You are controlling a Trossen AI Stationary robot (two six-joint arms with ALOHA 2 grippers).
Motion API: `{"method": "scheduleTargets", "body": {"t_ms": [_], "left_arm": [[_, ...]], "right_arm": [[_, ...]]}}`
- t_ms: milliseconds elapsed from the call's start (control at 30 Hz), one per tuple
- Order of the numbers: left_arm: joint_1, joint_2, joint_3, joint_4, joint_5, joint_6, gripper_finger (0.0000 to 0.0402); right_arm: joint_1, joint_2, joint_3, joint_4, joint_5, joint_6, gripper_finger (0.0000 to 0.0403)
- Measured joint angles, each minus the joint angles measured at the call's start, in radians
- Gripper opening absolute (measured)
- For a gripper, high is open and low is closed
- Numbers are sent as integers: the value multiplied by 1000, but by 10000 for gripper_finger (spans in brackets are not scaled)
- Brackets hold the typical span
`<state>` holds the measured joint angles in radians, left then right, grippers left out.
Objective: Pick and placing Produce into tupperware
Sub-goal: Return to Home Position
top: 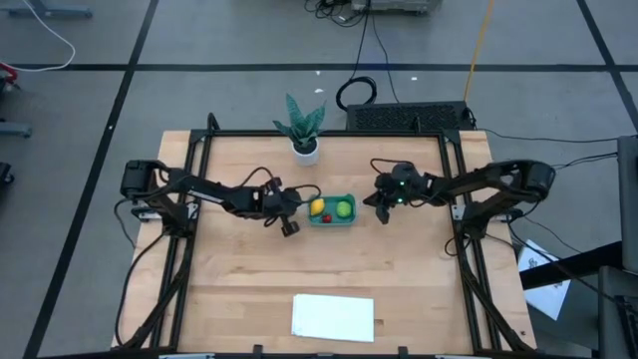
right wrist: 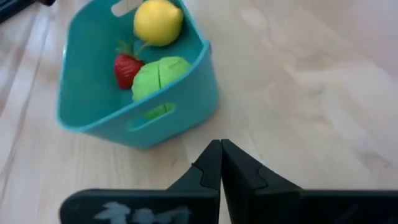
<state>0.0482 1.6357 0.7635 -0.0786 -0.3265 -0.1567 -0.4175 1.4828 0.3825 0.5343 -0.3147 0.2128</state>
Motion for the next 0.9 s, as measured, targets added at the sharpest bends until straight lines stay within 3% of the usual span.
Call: {"method": "scheduleTargets", "body": {"t_ms": [167, 400, 567, 767, 900], "left_arm": [[-24, -77, -1, -27, -61, 111, 0], [-4, -274, -18, -43, -23, 234, 0], [43, -466, -147, 134, -5, 294, 0], [117, -677, -335, 359, 111, 284, 0], [144, -770, -417, 392, 87, 252, 0]], "right_arm": [[-8, -173, -77, -1, 0, -23, 0], [-1, -435, -151, 2, -1, -32, 0], [15, -580, -193, 17, -3, -15, 0], [16, -719, -216, 17, -1, 8, 0], [35, -771, -216, 15, 23, 60, 0]]}}
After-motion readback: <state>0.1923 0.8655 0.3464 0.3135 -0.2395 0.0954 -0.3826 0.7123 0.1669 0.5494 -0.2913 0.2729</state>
